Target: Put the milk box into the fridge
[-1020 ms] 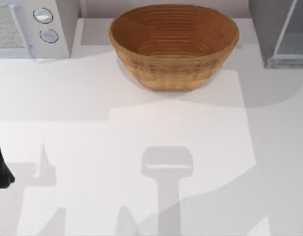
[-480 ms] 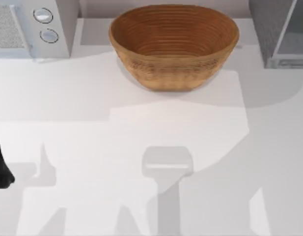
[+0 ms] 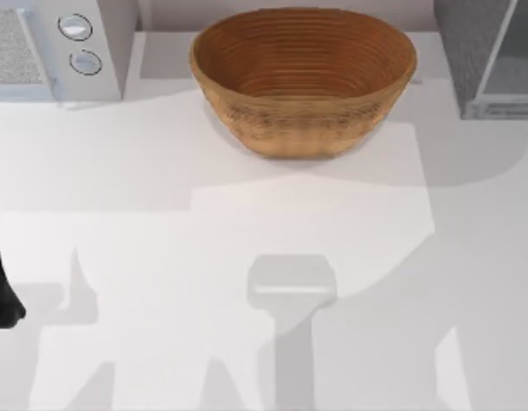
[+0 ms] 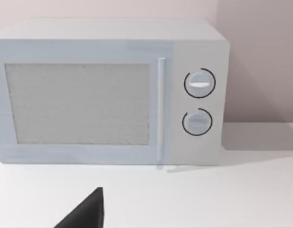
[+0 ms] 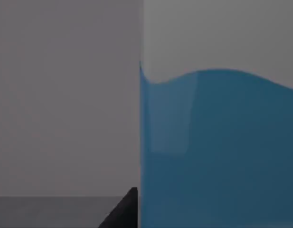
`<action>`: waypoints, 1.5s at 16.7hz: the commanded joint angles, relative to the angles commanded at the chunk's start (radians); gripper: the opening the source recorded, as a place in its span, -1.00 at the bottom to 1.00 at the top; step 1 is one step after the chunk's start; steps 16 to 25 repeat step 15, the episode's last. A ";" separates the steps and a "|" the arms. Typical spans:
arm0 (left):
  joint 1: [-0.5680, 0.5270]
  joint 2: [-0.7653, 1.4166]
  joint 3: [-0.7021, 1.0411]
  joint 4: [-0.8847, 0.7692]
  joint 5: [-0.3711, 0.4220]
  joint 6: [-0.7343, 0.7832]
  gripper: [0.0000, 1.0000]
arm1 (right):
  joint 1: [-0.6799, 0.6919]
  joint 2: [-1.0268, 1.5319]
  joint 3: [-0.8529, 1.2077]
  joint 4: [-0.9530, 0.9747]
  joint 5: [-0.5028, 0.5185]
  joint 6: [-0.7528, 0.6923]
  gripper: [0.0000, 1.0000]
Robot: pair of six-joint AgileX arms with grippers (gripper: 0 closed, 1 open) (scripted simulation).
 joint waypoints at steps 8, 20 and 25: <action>0.000 0.000 0.000 0.000 0.000 0.000 1.00 | 0.000 0.000 0.000 0.000 0.000 0.000 0.81; 0.000 0.000 0.000 0.000 0.000 0.000 1.00 | 0.000 0.000 0.000 0.000 0.000 0.000 1.00; 0.000 0.000 0.000 0.000 0.000 0.000 1.00 | 0.000 0.000 0.000 0.000 0.000 0.000 1.00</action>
